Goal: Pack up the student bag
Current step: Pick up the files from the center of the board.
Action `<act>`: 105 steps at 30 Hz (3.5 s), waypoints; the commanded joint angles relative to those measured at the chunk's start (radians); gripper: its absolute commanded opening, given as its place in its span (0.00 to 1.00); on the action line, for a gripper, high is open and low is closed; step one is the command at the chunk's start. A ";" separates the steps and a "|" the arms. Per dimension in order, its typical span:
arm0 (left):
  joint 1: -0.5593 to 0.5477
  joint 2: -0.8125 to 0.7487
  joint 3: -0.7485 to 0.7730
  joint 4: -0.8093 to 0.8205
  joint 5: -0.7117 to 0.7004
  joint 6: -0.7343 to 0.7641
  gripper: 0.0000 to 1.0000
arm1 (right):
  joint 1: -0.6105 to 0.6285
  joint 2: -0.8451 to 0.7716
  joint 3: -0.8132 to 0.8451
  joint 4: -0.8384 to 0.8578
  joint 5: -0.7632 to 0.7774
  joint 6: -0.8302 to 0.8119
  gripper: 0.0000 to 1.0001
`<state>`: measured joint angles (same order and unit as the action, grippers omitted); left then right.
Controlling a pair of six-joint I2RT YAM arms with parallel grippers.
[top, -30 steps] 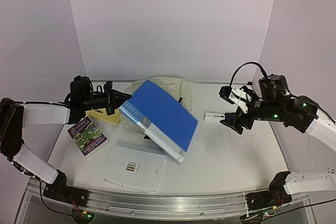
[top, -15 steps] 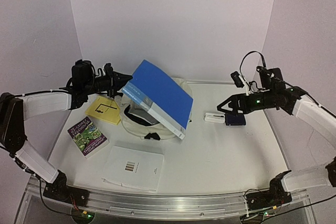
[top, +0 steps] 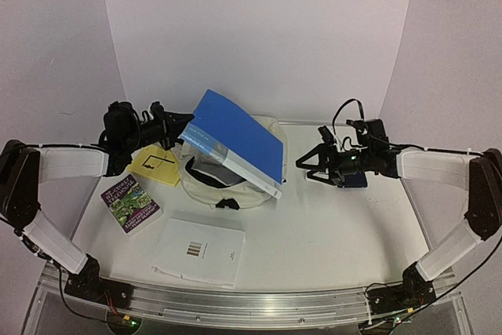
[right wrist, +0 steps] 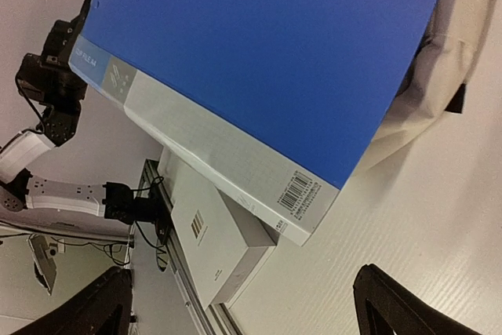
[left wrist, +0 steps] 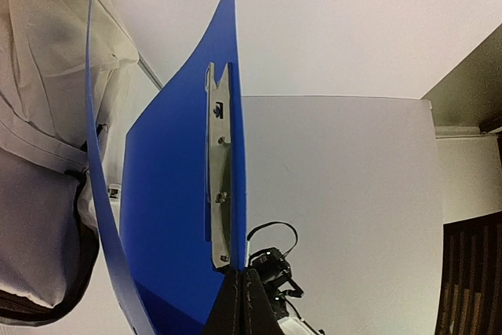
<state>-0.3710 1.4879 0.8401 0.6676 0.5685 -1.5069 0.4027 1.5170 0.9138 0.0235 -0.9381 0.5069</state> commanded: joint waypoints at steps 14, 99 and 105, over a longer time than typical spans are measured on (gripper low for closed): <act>0.004 -0.107 -0.076 0.320 0.028 -0.142 0.00 | 0.077 0.156 0.141 0.358 -0.104 0.210 0.96; 0.004 -0.137 -0.151 0.569 0.067 -0.227 0.00 | 0.111 0.155 0.102 0.784 -0.129 0.682 0.68; 0.004 -0.160 -0.189 0.548 0.090 -0.263 0.00 | 0.102 0.126 0.104 0.775 -0.078 0.618 0.61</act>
<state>-0.3599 1.3753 0.6651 1.2023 0.5834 -1.7200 0.5142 1.7022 0.9708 0.7180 -1.0622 1.1848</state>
